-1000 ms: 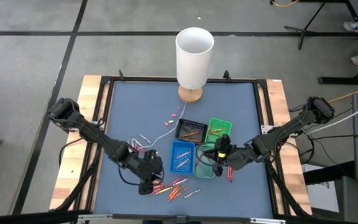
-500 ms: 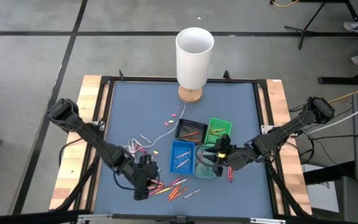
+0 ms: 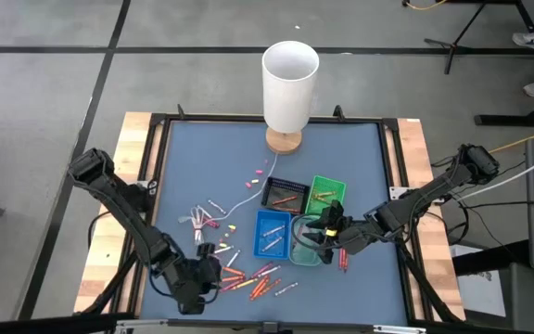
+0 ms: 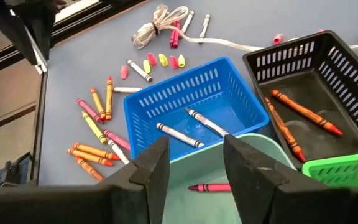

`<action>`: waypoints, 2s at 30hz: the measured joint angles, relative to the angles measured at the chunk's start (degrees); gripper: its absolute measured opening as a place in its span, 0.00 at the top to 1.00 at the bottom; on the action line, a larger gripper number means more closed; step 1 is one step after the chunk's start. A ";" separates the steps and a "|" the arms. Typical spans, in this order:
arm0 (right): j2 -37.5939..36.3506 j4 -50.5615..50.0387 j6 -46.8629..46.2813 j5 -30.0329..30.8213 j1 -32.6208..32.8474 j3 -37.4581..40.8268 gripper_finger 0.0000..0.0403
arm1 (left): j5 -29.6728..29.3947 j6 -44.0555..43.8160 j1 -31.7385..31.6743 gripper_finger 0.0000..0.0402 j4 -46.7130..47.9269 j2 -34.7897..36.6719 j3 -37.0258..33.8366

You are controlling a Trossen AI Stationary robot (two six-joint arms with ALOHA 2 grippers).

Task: Sort crayons
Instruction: Put the orange crayon into the black bin

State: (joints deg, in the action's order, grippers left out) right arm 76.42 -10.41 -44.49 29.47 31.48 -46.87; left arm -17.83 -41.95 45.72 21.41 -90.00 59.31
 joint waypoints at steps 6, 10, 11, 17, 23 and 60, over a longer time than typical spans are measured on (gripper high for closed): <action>0.00 0.00 0.00 -0.58 0.00 0.00 0.63 | -4.78 0.02 1.57 0.82 -0.75 -1.31 0.00; 0.00 0.00 0.00 -0.58 0.00 0.00 0.63 | -4.51 0.04 2.12 0.82 -2.78 -5.91 0.02; 0.00 0.00 0.00 -0.60 0.00 0.00 0.63 | -4.40 0.04 2.13 0.82 -2.84 -7.00 0.00; 0.00 -0.01 0.00 -0.61 0.00 0.00 0.63 | -4.80 0.04 2.02 0.82 -2.94 -11.69 0.00; 0.00 -0.01 0.00 -0.61 0.00 0.00 0.63 | -5.42 0.00 2.05 0.82 -2.77 -13.92 0.00; 0.00 -0.02 0.00 -0.61 0.00 0.00 0.63 | -6.40 -2.99 1.61 0.98 -0.20 -18.22 0.16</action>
State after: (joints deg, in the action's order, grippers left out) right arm 76.42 -10.44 -44.49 28.86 31.48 -46.87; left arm -24.23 -44.95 47.33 21.21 -108.21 59.47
